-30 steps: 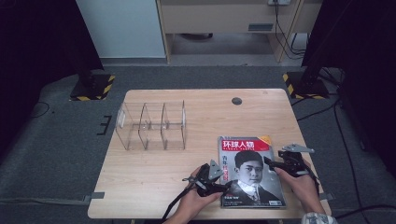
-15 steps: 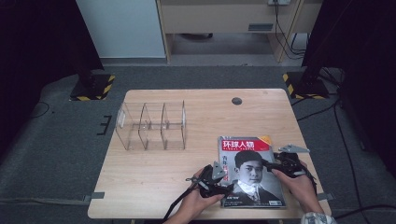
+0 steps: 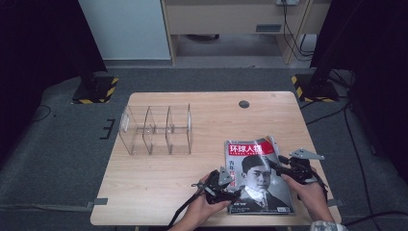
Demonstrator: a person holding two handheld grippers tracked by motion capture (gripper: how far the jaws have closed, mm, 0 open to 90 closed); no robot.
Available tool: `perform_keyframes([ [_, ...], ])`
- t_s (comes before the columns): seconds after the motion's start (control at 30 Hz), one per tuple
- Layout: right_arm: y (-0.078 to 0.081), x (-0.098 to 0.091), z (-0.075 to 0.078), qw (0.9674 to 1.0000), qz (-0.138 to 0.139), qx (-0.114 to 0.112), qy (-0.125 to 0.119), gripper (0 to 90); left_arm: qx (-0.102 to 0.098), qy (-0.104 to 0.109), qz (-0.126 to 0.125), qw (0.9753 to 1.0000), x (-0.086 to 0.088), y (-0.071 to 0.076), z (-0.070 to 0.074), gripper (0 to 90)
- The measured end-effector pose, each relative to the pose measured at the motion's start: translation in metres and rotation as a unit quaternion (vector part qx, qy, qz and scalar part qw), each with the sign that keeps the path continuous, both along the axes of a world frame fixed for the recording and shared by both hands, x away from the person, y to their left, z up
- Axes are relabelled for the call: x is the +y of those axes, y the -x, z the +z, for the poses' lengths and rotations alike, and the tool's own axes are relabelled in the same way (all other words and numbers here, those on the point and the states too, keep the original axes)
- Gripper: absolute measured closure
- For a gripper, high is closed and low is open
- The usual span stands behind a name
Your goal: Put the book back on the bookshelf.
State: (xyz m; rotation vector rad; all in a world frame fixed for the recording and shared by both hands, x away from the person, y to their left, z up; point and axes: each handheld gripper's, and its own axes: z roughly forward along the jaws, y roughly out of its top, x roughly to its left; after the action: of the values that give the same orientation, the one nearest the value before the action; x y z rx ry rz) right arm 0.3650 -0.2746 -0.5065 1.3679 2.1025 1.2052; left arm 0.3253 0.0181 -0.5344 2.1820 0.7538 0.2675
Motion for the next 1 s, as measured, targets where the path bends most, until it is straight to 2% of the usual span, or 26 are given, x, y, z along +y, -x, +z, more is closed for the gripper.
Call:
perform_keyframes([
  [0.2, 0.004, 0.005, 0.002, 0.9997, 0.020, -0.001, -0.012, 50.8, 0.000, 0.000, 0.000, 1.0000, 0.000, 0.000, 0.000, 28.1],
  [0.3, 0.004, 0.006, 0.001, 0.9997, 0.023, 0.001, -0.008, 50.8, 0.000, 0.000, 0.000, 1.0000, 0.000, 0.000, 0.000, 28.1],
  [0.37, 0.004, 0.007, 0.000, 0.9998, 0.022, 0.000, 0.000, 49.7, 0.000, 0.000, 0.000, 1.0000, 0.000, 0.000, 0.000, 28.1],
  [0.4, 0.004, 0.009, -0.001, 0.9996, 0.020, -0.003, 0.022, 48.1, 0.000, 0.000, 0.000, 1.0000, 0.000, 0.000, 0.000, 28.1],
  [0.43, 0.004, 0.010, -0.001, 0.9993, 0.022, -0.006, 0.030, 48.2, 0.000, 0.000, 0.000, 1.0000, 0.000, 0.000, 0.000, 28.1],
  [0.53, 0.005, 0.010, 0.000, 0.9994, 0.024, -0.007, 0.024, 48.5, 0.000, 0.000, 0.000, 1.0000, 0.000, 0.000, 0.000, 28.1],
  [0.7, 0.007, 0.011, 0.002, 0.9992, 0.025, -0.015, 0.027, 46.5, -0.001, 0.000, 0.000, 1.0000, 0.000, 0.000, 0.000, 28.2],
  [1.0, 0.011, 0.008, 0.005, 0.9992, 0.026, -0.019, 0.024, 50.4, -0.001, 0.000, 0.001, 1.0000, 0.000, 0.000, 0.000, 28.3],
])
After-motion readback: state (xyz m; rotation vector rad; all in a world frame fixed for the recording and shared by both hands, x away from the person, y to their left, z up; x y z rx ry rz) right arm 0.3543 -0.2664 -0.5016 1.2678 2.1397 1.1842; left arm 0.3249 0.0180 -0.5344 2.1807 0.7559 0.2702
